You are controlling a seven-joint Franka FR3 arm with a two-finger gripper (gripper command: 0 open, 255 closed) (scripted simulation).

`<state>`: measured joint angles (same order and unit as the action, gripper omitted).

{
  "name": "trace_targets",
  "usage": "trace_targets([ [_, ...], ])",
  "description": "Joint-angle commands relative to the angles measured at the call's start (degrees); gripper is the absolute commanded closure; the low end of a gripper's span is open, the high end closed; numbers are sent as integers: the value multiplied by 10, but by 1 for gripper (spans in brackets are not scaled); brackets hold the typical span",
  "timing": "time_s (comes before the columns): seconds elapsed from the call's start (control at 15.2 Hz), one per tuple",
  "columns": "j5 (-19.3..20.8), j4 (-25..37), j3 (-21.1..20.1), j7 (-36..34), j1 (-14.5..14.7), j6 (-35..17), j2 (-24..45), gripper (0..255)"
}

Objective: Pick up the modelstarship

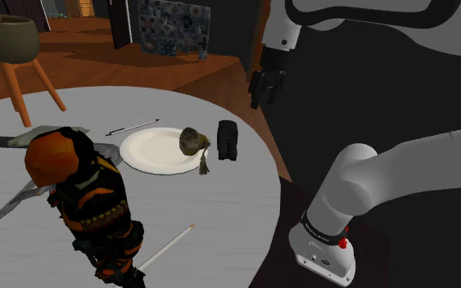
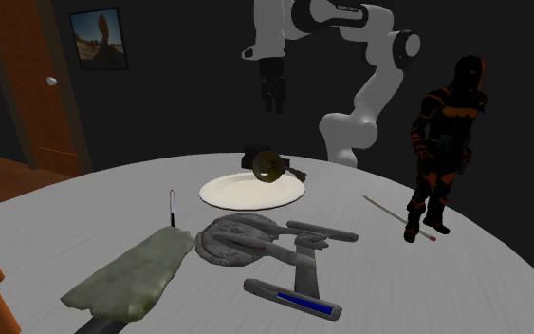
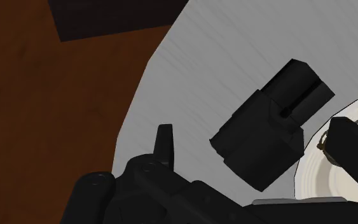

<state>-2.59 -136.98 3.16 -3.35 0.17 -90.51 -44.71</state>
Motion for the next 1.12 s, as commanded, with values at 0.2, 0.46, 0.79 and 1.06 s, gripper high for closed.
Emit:
trace_targets([
  [0.2,-18,15,-27,-13,20,-27,39,0],
  [0.46,-37,42,-62,-30,44,-60,94,0],
  [0.79,-52,87,-105,-51,70,-96,169,0],
  [1.06,-54,132,-139,-69,88,-119,232,0],
])
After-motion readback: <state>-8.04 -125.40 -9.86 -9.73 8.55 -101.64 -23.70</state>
